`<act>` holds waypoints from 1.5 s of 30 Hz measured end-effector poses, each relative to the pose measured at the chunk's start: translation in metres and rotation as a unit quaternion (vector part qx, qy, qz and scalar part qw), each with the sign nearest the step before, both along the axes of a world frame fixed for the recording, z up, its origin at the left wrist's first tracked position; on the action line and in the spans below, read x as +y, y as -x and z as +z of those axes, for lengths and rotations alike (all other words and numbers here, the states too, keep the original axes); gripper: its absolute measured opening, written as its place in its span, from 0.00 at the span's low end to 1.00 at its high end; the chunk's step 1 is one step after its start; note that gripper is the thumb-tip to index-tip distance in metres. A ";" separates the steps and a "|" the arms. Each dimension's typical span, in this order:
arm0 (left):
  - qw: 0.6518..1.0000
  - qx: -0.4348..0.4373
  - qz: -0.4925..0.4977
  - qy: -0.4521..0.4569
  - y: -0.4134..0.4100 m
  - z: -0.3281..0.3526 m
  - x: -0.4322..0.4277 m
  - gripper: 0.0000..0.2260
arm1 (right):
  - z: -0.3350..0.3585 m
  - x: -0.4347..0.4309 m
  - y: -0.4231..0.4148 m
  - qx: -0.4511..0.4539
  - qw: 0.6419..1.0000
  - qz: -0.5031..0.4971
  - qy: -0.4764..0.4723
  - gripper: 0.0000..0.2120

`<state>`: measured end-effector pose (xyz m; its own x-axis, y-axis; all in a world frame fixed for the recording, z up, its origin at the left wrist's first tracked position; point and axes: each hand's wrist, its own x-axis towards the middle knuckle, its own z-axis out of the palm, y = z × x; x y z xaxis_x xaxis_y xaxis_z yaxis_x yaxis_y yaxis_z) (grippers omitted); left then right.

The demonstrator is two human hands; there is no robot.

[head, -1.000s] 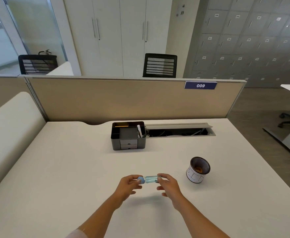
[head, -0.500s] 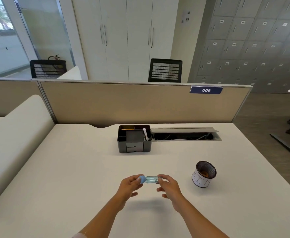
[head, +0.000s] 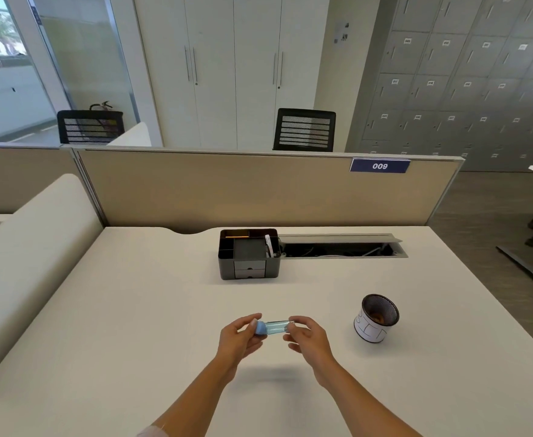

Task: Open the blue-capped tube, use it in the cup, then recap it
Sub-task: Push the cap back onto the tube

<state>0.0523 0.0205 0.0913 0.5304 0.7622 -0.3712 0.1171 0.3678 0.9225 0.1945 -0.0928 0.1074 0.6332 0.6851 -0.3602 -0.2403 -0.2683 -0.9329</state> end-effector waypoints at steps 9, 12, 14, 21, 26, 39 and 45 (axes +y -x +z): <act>0.997 0.029 -0.023 -0.072 -0.010 0.013 -0.002 0.11 | -0.001 0.004 0.005 0.015 0.998 -0.036 -0.043 0.07; 0.998 0.017 -0.024 -0.064 -0.009 0.016 -0.002 0.10 | 0.000 0.006 0.006 0.024 0.997 -0.044 -0.051 0.07; 0.998 -0.002 -0.029 -0.058 -0.007 0.019 -0.002 0.09 | 0.002 0.008 0.006 0.026 0.997 -0.047 -0.054 0.07; 0.994 -0.041 -0.073 -0.064 0.002 0.031 0.002 0.10 | 0.010 0.008 0.005 0.047 0.996 -0.031 -0.064 0.08; 0.992 -0.032 -0.090 -0.088 0.005 0.038 0.002 0.10 | 0.018 0.010 0.009 0.037 0.997 -0.022 -0.058 0.06; 0.990 -0.026 0.006 -0.135 0.004 0.046 0.008 0.14 | 0.032 0.017 0.012 -0.079 0.992 -0.015 -0.095 0.05; 0.987 -0.025 0.013 -0.160 0.002 0.050 0.011 0.16 | 0.039 0.019 0.008 -0.210 0.973 0.017 -0.095 0.10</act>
